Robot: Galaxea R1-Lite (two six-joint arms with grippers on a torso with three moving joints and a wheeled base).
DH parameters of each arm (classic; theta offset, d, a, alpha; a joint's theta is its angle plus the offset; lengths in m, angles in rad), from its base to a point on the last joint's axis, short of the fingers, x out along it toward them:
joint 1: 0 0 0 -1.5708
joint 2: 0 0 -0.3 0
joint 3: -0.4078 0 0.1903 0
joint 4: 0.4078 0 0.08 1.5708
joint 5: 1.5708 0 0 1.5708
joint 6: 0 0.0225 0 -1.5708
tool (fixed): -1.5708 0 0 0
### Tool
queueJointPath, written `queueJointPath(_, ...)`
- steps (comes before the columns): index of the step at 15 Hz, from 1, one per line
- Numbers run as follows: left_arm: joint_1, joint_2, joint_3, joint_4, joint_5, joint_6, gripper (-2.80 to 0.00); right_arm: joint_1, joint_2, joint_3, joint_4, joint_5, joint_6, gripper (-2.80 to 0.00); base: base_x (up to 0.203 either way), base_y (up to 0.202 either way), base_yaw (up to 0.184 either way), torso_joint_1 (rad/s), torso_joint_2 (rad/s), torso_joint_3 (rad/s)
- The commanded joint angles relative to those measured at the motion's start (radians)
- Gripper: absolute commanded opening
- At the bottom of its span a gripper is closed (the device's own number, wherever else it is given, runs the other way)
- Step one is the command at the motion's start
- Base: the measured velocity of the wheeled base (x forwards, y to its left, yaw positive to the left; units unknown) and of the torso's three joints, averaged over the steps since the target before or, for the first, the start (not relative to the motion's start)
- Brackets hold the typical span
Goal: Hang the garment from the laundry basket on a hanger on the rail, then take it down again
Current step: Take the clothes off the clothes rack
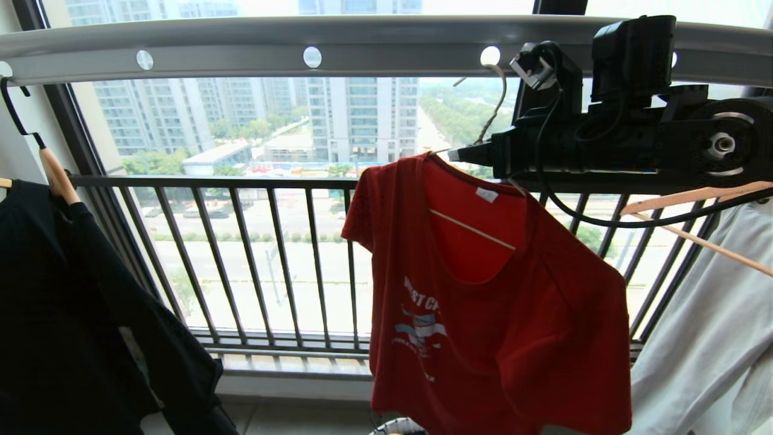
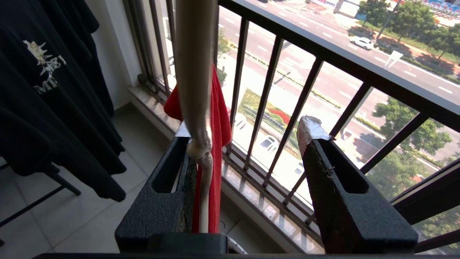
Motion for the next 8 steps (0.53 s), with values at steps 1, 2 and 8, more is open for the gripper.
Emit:
queueJointPath(1,0.0,0.002,0.0,0.0,0.001,-0.001,-2.8,0.001,0.003,-0.012,0.0,-0.002,-0.001,-2.8,0.0,0.0,0.0,0.0,0.0,0.0)
queueJointPath(2,0.0,0.002,0.0,0.0,0.001,-0.001,-2.8,0.001,0.003,-0.015,0.0,-0.002,-0.001,-2.8,0.0,0.0,0.0,0.0,0.0,0.0)
queueJointPath(8,0.0,0.002,0.0,0.0,0.001,-0.001,-2.8,0.021,-0.023,-0.03,0.002,-0.042,-0.001,-2.8,0.0,0.0,0.0,0.0,0.0,0.0)
